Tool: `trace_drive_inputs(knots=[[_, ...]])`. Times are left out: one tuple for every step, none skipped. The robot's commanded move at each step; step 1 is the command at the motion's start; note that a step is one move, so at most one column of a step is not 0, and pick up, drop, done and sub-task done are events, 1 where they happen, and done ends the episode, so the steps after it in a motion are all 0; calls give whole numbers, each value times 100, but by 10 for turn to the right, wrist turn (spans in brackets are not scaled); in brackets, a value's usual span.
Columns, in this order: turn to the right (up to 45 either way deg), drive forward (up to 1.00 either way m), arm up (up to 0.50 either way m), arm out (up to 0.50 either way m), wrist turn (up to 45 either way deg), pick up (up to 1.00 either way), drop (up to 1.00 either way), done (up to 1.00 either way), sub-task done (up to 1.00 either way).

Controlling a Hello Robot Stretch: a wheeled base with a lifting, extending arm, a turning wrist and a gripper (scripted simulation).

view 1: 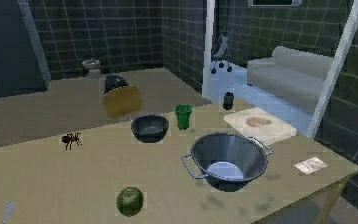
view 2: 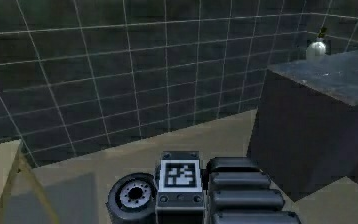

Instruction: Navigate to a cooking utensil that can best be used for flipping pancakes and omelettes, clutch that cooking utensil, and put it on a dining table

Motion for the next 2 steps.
trace_drive_inputs(knots=[[450, 0, 0, 0, 0, 0, 0, 0, 0], [450, 0, 0, 0, 0, 0, 0, 0, 0]])
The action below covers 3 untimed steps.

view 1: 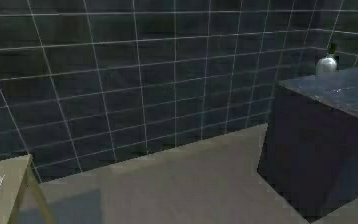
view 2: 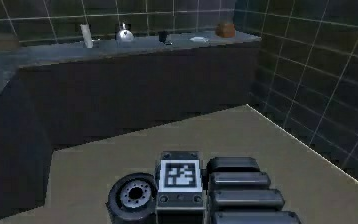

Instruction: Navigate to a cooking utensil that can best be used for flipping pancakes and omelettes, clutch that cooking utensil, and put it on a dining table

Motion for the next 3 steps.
trace_drive_inputs(knots=[[450, 0, 0, 0, 0, 0, 0, 0, 0], [210, 0, 0, 0, 0, 0, 0, 0, 0], [0, 20, 0, 0, 0, 0, 0, 0, 0]])
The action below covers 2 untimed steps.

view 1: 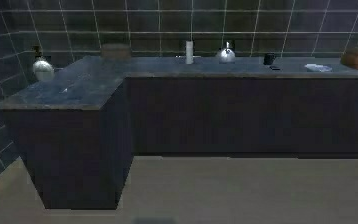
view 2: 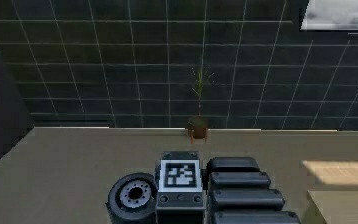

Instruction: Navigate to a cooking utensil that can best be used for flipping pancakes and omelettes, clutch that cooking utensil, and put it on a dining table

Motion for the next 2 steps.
trace_drive_inputs(knots=[[-450, 0, 0, 0, 0, 0, 0, 0, 0], [-330, 0, 0, 0, 0, 0, 0, 0, 0]])
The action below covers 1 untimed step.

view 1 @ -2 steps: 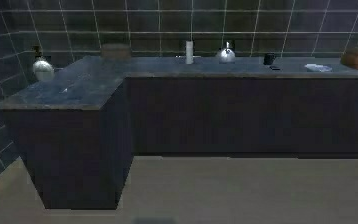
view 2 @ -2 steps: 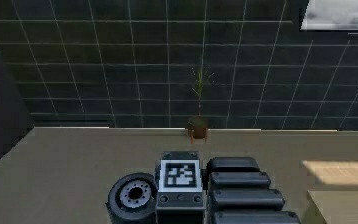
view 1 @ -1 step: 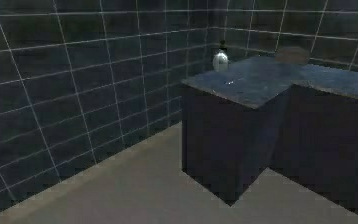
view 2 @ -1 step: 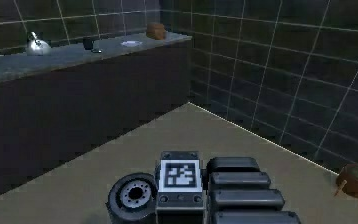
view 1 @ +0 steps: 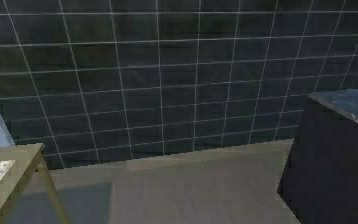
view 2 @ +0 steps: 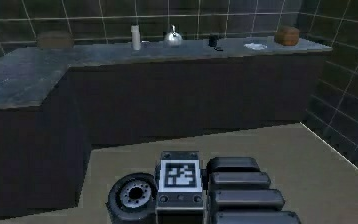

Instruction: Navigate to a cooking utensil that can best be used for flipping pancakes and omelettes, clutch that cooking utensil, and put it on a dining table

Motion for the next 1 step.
trace_drive_inputs(knots=[[0, 25, 0, 0, 0, 0, 0, 0, 0]])
